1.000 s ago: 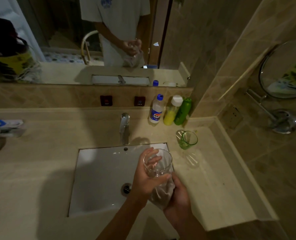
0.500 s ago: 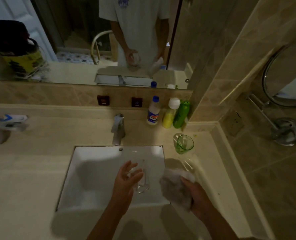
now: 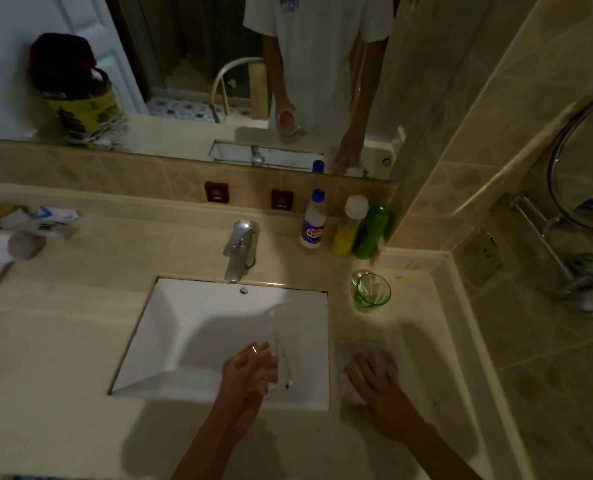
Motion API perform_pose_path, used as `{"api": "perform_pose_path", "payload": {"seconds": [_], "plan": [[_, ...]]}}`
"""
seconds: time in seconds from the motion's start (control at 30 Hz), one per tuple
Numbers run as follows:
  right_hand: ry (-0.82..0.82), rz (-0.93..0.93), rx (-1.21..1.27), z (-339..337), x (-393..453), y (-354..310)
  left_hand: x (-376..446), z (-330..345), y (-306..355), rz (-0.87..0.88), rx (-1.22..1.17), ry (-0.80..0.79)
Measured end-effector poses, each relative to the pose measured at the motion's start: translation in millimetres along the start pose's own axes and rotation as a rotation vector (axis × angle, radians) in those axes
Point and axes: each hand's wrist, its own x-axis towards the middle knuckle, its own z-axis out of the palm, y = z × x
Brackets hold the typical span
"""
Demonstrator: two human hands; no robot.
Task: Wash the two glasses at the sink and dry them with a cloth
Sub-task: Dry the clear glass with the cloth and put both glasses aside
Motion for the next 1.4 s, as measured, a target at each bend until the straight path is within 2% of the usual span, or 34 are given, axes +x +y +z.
{"api": "perform_pose_path", "payload": {"seconds": [0.1,0.23,0.3,0.33,0.4,0.43,0.5,0.57,0.63,0.73,0.83,0.93,1.0,1.13,1.27,1.33,1.4], "plan": [[0.117,-0.007,0.004,13,-22,-13,0,8,-2,-0.016,0.103,0.01],[0.067,0.012,0.039,-1,-22,-16,-6,27,3,-0.076,0.182,-0.085],[-0.079,0.038,0.295,-16,-16,-11,-11,36,6,-0.073,0.226,-0.143],[-0.076,0.054,0.479,-29,-16,-10,-12,39,5,-0.056,0.244,-0.139],[-0.002,0.186,0.938,-58,-21,-13,-13,43,2,-0.05,0.254,-0.129],[0.114,0.262,1.135,-68,-21,-17,-12,44,1,-0.052,0.255,-0.132],[0.273,0.32,1.27,-91,-19,-33,-8,45,-1,-0.051,0.256,-0.118],[0.328,0.231,1.324,-111,-22,-57,-4,47,-4,-0.05,0.268,-0.11],[0.252,0.129,1.361,-122,-24,-84,0,52,-7,-0.039,0.287,-0.104],[0.17,0.063,1.259,-123,-22,-119,1,62,-12,0.034,0.361,-0.101],[0.296,0.031,1.229,-122,-16,-128,0,69,-15,0.016,0.261,-0.044],[0.412,0.047,1.364,-120,-9,-110,-5,64,-12,-0.03,0.084,-0.059],[0.406,0.093,1.471,-114,-5,-96,-9,57,-11,-0.028,0.108,-0.115],[0.354,0.167,1.747,-102,2,-67,-16,52,-16,-0.047,0.24,-0.199],[0.292,0.225,1.879,-86,0,-48,-22,50,-19,-0.044,0.449,-0.241],[0.276,0.25,1.879,-77,-3,-43,-21,50,-23,0.059,0.638,-0.191],[0.306,0.303,1.858,-71,-7,-37,-9,37,-29,0.215,0.855,-0.035]]}}
